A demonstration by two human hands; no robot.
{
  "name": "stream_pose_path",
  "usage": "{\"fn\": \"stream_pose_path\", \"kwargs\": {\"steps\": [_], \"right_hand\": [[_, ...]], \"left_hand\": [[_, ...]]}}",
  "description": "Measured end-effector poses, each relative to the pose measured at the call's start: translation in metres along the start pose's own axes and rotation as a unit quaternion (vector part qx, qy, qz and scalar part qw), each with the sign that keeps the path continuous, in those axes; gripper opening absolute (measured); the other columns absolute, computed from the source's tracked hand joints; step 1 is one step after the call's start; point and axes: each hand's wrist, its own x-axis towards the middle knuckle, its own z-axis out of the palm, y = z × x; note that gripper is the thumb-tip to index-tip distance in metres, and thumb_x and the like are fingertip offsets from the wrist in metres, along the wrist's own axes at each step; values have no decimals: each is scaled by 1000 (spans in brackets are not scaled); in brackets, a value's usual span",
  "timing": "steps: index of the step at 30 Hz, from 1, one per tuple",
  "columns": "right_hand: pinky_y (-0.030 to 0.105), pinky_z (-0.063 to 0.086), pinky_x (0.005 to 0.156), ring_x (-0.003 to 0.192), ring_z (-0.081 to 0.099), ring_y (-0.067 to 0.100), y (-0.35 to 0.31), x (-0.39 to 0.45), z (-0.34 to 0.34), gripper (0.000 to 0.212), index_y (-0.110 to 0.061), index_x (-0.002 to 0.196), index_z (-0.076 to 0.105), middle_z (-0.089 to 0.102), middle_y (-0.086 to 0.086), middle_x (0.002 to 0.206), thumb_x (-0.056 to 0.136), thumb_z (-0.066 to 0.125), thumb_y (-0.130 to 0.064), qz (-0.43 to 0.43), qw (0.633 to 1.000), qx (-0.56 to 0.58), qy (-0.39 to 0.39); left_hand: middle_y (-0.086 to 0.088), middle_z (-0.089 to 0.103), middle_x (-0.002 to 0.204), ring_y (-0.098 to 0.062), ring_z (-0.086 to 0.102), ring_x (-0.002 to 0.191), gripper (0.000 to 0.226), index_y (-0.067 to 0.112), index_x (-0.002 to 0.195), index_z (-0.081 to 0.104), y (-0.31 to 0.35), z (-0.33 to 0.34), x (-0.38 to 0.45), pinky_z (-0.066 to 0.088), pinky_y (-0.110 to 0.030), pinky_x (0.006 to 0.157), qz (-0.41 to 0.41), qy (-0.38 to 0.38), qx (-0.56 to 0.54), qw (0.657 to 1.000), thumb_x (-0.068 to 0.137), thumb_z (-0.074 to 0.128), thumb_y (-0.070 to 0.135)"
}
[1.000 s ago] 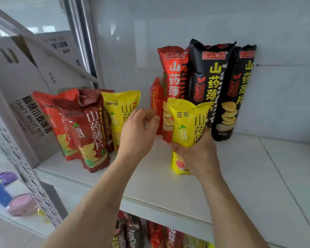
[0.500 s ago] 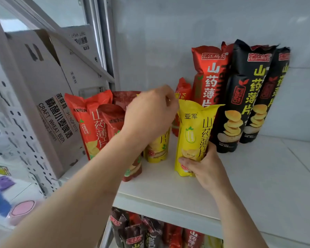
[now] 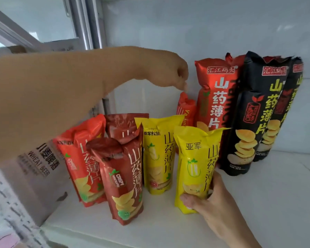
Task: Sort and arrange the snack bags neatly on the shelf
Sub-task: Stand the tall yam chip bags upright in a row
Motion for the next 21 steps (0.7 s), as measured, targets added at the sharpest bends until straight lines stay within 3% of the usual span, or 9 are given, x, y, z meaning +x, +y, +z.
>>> {"fn": "stream_pose_path", "kwargs": {"steps": [5, 7, 10, 14, 18, 21], "right_hand": [[22, 50, 84, 101, 57, -8, -10, 2, 8, 89, -64, 112, 36, 60, -29, 111, 34, 79, -63, 22, 999, -26, 4], [21, 51, 85, 101, 58, -8, -12, 4, 12, 95, -62, 116, 35, 60, -30, 110, 33, 80, -64, 33, 999, -34, -1], [21, 52, 85, 100, 62, -5, -11, 6, 13, 98, -57, 120, 37, 62, -29, 109, 34, 83, -64, 48, 998, -37, -4], [21, 55, 83, 95, 63, -9, -11, 7, 11, 101, -52, 122, 37, 57, -43, 105, 34, 86, -59, 44, 999, -17, -11], [15, 53, 78, 93, 63, -12, -12, 9, 12, 98, -54, 119, 36, 54, -46, 103, 34, 85, -58, 37, 999, -17, -11], [26, 56, 85, 94, 65, -6, -9, 10, 12, 95, -56, 118, 38, 58, -42, 103, 36, 86, -56, 36, 999, -12, -4]], "left_hand": [[-1, 47, 148, -20, 48, 128, 62, 20, 148, 43, -16, 25, 52, 39, -30, 98, 65, -85, 34, 994, 95, 61, 47], [-4, 42, 154, -24, 45, 135, 73, 18, 152, 37, -23, 40, 72, 39, -32, 104, 81, -112, 55, 989, 92, 65, 48], [-10, 33, 159, -29, 40, 141, 98, 13, 157, 23, -31, 59, 97, 38, -41, 113, 108, -112, 72, 985, 83, 77, 48], [-9, 26, 163, -27, 34, 146, 121, 11, 159, 10, -39, 72, 115, 35, -38, 117, 120, -126, 67, 982, 72, 87, 45], [-11, 43, 145, -33, 45, 132, 105, 17, 154, 31, -38, 81, 121, 42, -39, 108, 150, -116, 145, 971, 71, 83, 55], [-5, 51, 123, -27, 54, 115, 80, 17, 136, 52, -34, 80, 117, 48, -38, 96, 161, -126, 136, 970, 73, 79, 58]]}}
